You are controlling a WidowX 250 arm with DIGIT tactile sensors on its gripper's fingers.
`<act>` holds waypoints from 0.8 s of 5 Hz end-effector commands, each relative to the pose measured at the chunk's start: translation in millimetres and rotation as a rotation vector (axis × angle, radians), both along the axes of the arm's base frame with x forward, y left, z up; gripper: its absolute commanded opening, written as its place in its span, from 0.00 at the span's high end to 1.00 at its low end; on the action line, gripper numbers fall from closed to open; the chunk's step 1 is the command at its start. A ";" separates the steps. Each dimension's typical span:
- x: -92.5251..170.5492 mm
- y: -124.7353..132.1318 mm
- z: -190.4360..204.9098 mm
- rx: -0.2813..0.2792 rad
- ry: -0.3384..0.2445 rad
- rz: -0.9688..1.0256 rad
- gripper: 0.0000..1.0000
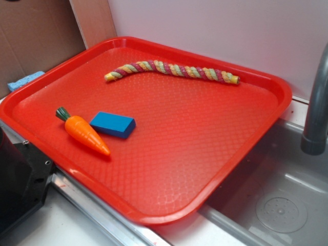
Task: Grab the multicolored rope.
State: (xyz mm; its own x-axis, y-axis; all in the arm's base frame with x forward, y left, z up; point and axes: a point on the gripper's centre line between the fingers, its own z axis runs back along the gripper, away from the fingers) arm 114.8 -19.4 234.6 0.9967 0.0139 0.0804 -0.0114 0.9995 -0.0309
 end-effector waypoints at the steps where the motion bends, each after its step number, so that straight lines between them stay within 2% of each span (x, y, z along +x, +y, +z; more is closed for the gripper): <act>1: 0.0 0.0 0.0 0.000 0.000 0.000 0.00; 2: 3.4 4.5 -2.8 0.023 -0.040 -0.017 0.00; 3: 20.4 10.6 -15.6 0.020 -0.058 -0.101 0.00; 4: 39.5 21.5 -27.6 -0.017 -0.083 -0.246 0.00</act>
